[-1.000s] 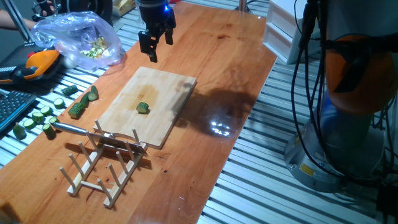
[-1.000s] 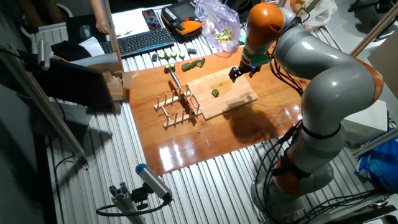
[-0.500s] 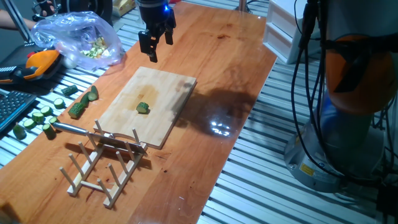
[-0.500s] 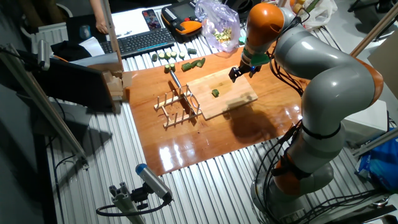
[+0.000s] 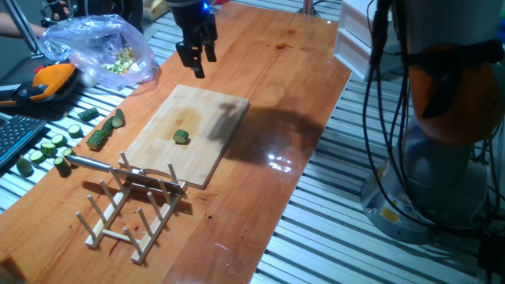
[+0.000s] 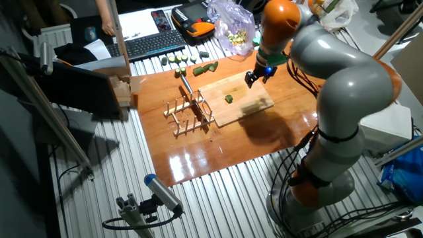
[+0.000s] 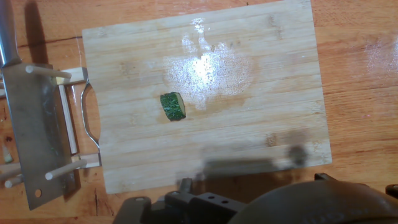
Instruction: Chop the cucumber into shreds
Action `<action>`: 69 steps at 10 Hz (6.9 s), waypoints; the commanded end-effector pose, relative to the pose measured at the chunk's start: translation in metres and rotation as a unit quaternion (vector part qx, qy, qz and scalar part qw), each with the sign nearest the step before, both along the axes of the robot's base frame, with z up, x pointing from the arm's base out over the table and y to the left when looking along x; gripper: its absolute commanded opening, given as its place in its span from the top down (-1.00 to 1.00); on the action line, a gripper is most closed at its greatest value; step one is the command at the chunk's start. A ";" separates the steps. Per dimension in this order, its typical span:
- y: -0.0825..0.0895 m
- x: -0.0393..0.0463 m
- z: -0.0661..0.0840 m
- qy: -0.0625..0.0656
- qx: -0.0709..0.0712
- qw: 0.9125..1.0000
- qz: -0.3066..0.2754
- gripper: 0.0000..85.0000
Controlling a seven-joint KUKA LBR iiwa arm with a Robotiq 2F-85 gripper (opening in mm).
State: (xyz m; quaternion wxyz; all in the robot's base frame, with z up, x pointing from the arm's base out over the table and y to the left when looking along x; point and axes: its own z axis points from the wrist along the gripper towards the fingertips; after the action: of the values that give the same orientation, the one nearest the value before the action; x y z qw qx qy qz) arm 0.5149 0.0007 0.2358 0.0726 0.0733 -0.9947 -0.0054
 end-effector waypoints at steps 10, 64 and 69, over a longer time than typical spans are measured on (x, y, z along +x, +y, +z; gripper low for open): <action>0.000 -0.0003 0.000 0.022 -0.003 0.999 0.024 1.00; 0.260 0.0504 -0.087 -0.054 -0.032 0.993 0.096 0.20; 0.260 0.0522 -0.103 -0.077 -0.055 0.991 0.096 0.20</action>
State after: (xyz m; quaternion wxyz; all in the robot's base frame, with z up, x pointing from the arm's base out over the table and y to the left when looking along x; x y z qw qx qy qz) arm 0.5672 0.2611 0.1326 -0.0003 0.1639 -0.9845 0.0621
